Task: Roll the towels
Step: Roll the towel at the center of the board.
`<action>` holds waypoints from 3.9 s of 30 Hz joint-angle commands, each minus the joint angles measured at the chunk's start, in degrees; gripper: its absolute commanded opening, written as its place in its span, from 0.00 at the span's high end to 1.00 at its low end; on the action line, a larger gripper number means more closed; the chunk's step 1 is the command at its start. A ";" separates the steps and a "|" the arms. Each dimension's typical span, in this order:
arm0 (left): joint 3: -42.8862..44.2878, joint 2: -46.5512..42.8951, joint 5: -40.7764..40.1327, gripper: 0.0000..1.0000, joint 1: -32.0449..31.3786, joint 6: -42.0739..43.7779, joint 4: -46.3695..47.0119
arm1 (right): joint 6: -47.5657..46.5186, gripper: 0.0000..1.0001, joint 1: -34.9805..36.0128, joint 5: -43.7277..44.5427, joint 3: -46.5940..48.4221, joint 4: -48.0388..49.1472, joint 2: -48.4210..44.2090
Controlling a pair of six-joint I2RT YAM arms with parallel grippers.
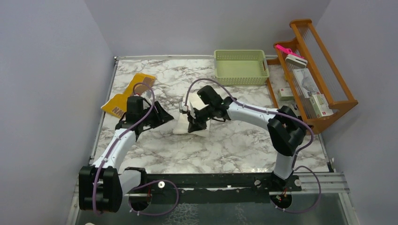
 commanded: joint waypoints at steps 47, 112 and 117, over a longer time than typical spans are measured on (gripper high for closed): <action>-0.18 22.85 -9.19 0.65 -12.55 -3.80 8.42 | 13.07 0.81 -13.22 -4.60 10.60 1.42 10.86; 6.52 6.62 2.17 0.46 -0.83 2.23 1.31 | 16.90 0.96 -5.50 -8.52 9.64 -8.53 10.47; 3.13 1.41 9.74 0.44 -0.83 1.81 5.78 | 23.79 0.96 -10.09 -21.32 18.50 -12.47 18.29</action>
